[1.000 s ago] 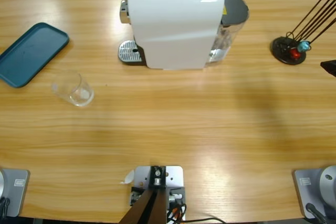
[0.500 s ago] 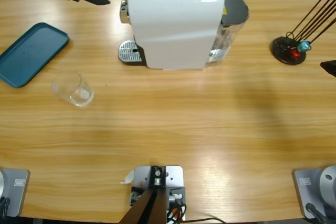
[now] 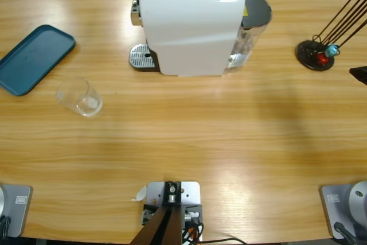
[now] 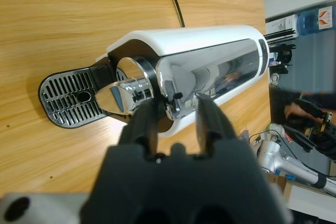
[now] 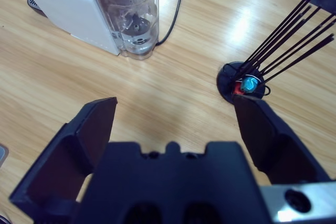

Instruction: Pour coffee

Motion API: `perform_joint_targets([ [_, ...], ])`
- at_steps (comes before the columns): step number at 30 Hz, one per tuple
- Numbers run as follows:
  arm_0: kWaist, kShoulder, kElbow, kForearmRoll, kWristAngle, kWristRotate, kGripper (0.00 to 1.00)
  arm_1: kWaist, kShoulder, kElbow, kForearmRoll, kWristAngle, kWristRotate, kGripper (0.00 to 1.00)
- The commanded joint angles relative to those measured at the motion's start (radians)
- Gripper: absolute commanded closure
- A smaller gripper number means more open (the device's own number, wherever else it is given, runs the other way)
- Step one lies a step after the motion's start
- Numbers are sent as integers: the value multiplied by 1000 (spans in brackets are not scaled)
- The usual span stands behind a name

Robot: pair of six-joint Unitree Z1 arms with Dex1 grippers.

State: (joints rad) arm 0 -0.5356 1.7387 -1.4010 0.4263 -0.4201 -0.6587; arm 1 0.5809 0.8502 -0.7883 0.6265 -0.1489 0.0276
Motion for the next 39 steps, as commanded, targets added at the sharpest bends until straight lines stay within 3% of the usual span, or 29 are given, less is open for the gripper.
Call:
perform_joint_targets([
  [1,9,14,-7,47,-17,2,897,7,10,20,-4,12,-11,0],
  [14,9,-1,-23,66,-8,6,897,7,10,20,-4,12,-11,0],
  [17,9,-4,-23,66,-6,6,1000,7,9,20,-4,12,-11,0],
  [29,9,-13,-28,64,-2,10,1000,7,10,20,-4,14,-11,0],
  [39,-1,-22,-169,60,-23,-5,1000,7,10,20,-4,14,-11,0],
])
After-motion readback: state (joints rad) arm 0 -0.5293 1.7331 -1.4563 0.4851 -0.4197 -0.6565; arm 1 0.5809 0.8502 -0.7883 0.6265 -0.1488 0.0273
